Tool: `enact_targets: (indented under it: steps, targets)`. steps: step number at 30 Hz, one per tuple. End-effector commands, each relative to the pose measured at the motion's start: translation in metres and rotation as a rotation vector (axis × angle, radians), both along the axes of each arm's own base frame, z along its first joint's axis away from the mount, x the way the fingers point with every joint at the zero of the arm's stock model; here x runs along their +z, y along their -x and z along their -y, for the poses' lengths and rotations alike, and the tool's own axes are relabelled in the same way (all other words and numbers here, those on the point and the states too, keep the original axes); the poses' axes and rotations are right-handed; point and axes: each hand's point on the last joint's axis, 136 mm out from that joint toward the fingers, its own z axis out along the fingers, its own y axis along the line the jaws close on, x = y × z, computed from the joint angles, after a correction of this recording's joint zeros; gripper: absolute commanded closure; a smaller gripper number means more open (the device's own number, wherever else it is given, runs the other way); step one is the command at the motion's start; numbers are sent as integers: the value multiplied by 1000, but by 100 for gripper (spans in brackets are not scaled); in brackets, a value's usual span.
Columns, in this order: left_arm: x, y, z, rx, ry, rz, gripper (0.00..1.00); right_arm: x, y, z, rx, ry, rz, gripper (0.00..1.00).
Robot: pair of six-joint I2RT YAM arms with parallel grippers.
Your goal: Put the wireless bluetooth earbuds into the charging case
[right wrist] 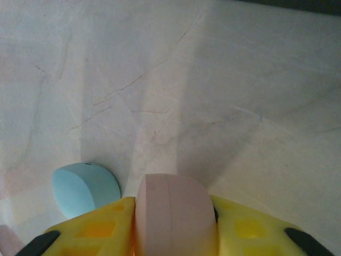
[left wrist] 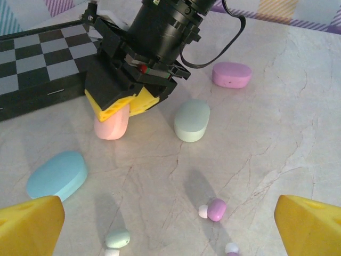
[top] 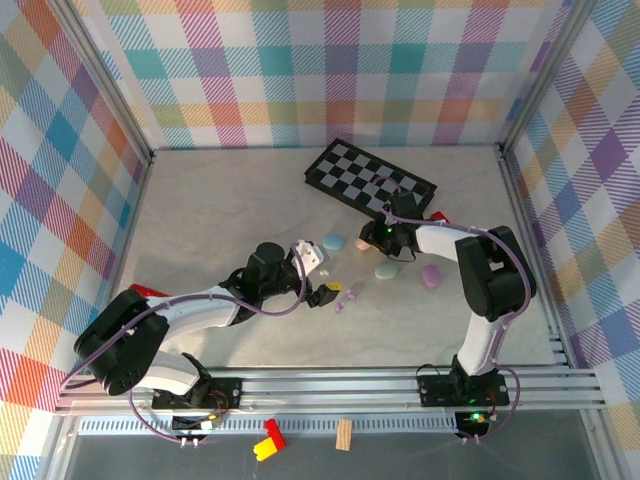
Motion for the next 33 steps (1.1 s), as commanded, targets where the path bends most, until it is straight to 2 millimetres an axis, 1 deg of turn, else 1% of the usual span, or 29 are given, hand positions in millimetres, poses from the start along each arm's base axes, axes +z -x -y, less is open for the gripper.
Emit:
enact_targets:
  steps: [1, 4, 6, 8, 11, 14, 16, 19, 21, 25, 33]
  targets:
    - [-8, 10, 10, -96, -72, -29, 0, 13, -9, 12, -39, 11, 51, 55]
    - [-12, 5, 16, -108, -100, -46, 0, 28, -8, 30, -81, 24, 88, 42]
    - [-16, 1, 20, -117, -133, -62, 0, 40, -5, 41, -94, 30, 115, 37]
    - [-17, -4, 27, -129, -156, -64, 0, 51, 1, 52, -111, 35, 139, 35]
    - [-23, -9, 41, -167, -203, -85, 0, 68, 12, 72, -144, 40, 176, 33]
    - [-36, -15, 57, -184, -278, -93, 0, 85, 25, 93, -180, 53, 207, 32]
    - [-42, -18, 68, -202, -293, -117, 0, 97, 33, 106, -203, 69, 236, 32]
    - [-53, -28, 82, -195, -318, -162, 4, 110, 47, 123, -225, 100, 264, 33]
    - [-59, -35, 89, -179, -334, -190, 6, 114, 54, 130, -235, 116, 273, 33]
    - [-70, -40, 102, -168, -364, -211, 9, 115, 65, 139, -238, 136, 275, 33]
    - [-90, -40, 120, -174, -450, -232, 13, 110, 72, 139, -230, 111, 269, 33]
